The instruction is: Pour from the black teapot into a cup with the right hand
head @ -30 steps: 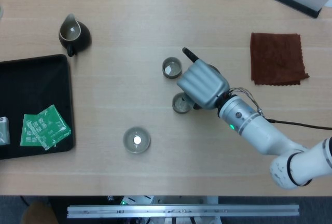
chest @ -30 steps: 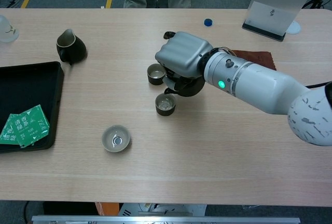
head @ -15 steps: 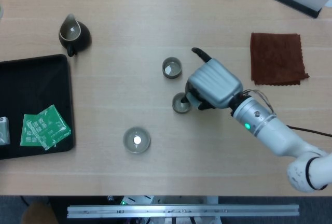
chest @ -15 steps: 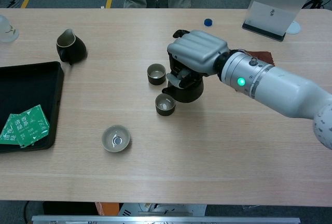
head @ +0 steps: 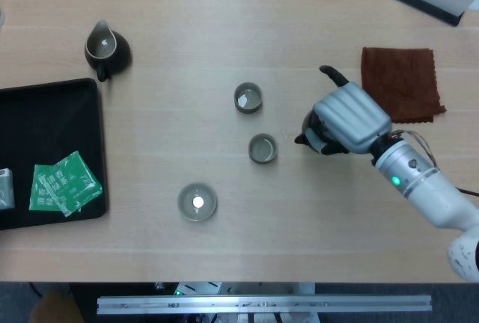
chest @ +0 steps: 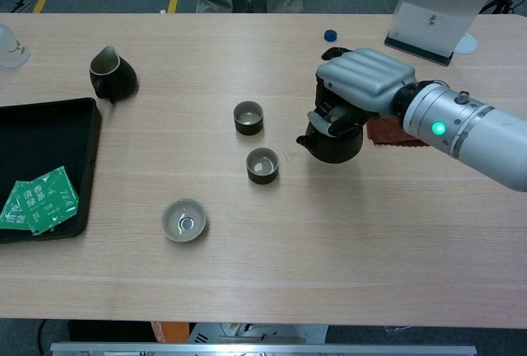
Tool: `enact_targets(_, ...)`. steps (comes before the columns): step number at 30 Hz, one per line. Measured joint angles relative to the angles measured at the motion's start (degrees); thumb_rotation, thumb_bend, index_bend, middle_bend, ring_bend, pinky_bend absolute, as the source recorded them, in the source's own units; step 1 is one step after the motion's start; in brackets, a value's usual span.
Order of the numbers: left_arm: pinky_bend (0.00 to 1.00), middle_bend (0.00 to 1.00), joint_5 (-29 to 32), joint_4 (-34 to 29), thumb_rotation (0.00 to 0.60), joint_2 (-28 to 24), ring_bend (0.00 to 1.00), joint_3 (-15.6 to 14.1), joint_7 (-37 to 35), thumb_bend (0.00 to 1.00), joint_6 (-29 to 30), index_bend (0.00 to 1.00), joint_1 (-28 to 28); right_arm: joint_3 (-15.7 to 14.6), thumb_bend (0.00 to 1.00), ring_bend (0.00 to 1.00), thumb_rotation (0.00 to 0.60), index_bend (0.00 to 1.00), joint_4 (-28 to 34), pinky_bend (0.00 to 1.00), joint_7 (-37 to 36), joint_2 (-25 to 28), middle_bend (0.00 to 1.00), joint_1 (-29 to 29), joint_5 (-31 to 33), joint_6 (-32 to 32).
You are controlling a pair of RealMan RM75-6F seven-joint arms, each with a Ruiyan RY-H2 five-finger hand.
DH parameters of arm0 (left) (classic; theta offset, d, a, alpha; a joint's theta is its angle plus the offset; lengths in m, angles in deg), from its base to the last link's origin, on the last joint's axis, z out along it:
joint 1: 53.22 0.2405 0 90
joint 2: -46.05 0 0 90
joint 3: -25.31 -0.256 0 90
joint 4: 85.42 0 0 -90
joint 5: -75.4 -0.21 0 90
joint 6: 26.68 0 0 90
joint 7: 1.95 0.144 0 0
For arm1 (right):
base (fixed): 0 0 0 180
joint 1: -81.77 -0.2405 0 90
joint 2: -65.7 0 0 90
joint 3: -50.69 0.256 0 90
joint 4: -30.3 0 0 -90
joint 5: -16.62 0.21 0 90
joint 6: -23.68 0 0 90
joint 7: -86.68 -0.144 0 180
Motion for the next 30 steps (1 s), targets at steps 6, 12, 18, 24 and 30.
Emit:
enact_targets(6, 0.04, 0.18, 0.24, 0.03, 0.6, 0.1, 0.01, -0.1, 0.01, 0.38, -0.27, 0.13, 0.0, -0.09, 0.5, 0.82, 0.415, 0.97, -2.83, 0.08, -1.39, -0.92, 0.86, 1.5, -0.68, 1.5)
enact_targets(12, 0.04, 0.18, 0.33, 0.11, 0.6, 0.17, 0.01, -0.16, -0.14, 0.38, -0.29, 0.13, 0.04, 0.23, 0.49, 0.81, 0.417, 0.96, -6.1, 0.08, -2.5, -2.73, 0.86, 2.72, -0.96, 2.94)
enact_targets(18, 0.04, 0.18, 0.42, 0.16, 0.6, 0.16, 0.01, -0.16, -0.23, 0.38, -0.44, 0.13, -0.02, 0.45, 0.49, 0.8, 0.416, 0.95, -9.16, 0.08, -2.99, -4.6, 0.85, 3.98, -1.4, 3.9)
enact_targets(24, 0.04, 0.18, 0.42, 0.16, 0.6, 0.22, 0.01, -0.2, -0.2, 0.38, -0.59, 0.13, -0.1, 0.78, 0.49, 0.78, 0.416, 0.95, -11.21, 0.08, -3.08, -5.97, 0.83, 5.03, -2.12, 4.52)
enact_targets(30, 0.04, 0.18, 0.53, 0.16, 0.6, 0.2, 0.01, -0.23, -0.14, 0.38, -0.61, 0.13, -0.07, 1.28, 0.49, 0.75, 0.418, 0.92, -12.24, 0.08, -3.2, -6.62, 0.81, 5.89, -2.37, 5.26)
